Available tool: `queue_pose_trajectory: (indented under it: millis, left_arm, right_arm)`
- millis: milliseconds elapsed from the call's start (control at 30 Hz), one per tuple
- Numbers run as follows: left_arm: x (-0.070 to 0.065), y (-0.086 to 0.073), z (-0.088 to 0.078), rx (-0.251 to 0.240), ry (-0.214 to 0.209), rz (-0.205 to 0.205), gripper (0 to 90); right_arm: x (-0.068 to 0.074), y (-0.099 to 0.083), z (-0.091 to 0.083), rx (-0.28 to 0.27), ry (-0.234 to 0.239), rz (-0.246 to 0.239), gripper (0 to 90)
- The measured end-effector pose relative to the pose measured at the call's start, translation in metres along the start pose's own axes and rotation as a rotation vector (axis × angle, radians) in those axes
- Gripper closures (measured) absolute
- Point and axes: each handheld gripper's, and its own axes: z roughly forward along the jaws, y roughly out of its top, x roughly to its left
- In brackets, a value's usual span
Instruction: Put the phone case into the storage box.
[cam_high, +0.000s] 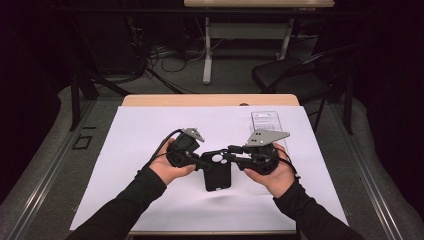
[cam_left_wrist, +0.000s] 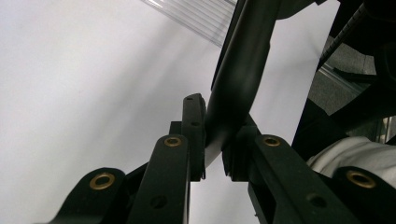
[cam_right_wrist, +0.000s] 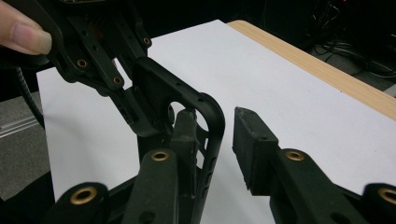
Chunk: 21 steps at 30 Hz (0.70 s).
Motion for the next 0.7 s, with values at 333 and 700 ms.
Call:
queue_pose_trajectory:
  millis: [333, 700]
  left_arm:
    - [-0.0001, -0.0005, 0.0019, 0.003, 0.000, -0.004, 81.5]
    - [0.0001, -0.0011, 0.0022, 0.002, -0.004, -0.006, 81.5]
  right_arm:
    - [-0.0012, -0.0013, 0.0001, -0.002, 0.010, 0.028, 76.8]
    - [-0.0016, -0.0029, 0.0005, 0.001, 0.013, 0.040, 79.7]
